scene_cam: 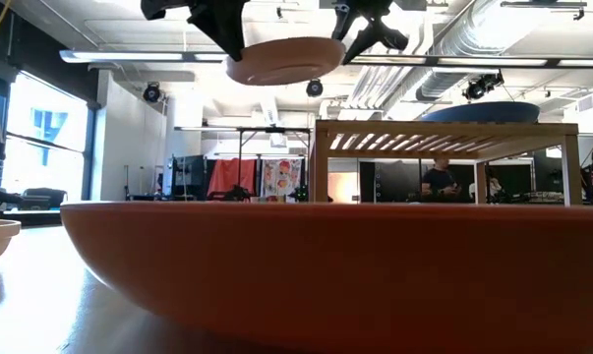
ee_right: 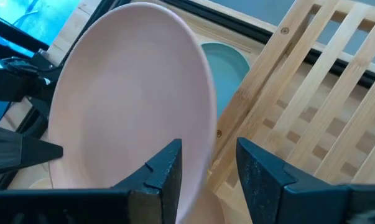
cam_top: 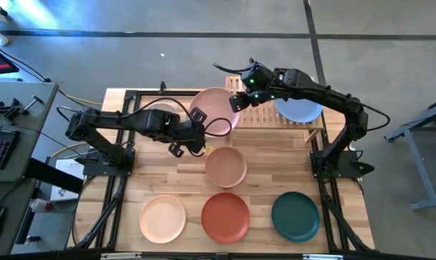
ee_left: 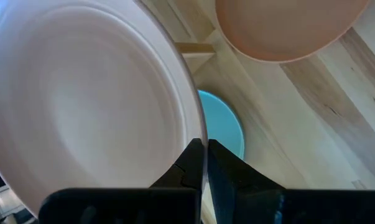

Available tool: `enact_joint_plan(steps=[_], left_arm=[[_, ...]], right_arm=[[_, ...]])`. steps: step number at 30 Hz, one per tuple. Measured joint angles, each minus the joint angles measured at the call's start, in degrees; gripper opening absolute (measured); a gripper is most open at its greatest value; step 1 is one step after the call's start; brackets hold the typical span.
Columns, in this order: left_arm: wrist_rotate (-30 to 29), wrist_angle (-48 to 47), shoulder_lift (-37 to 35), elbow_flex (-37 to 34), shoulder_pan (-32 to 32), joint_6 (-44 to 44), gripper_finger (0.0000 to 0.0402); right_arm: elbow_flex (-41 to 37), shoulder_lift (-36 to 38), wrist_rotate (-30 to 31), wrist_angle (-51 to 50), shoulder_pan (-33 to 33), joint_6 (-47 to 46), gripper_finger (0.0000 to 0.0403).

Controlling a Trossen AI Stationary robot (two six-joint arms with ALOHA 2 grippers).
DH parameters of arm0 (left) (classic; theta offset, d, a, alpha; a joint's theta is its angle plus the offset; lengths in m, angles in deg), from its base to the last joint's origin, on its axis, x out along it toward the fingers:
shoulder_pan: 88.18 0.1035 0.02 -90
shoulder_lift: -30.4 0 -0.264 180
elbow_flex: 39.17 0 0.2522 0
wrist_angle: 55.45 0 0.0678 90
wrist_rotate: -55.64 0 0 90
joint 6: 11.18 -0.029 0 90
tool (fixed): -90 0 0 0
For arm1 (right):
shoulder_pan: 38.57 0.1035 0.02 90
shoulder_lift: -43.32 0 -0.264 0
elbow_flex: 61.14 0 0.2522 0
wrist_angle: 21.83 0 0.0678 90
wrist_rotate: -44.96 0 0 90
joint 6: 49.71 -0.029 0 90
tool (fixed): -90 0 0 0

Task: Place and stack plates onto a shelf
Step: Stack the pink plate on top of the blue plate on the shelf

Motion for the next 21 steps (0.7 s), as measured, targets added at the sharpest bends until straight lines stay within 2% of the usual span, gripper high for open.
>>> enact_joint_plan(steps=[13,21], left_arm=[[-1.77,1.46,0.02,-0.02,-0.02,-2.52,0.0000],[-1.80,1.61,0.02,-0.02,-0.02,-2.54,0.0000]], right_arm=[[0.00,0.00,0.17,-3.80,0.55,-2.70,0.0122],[0.00,-0.02,0.11,-3.93,0.59,-2.67,0.0041]])
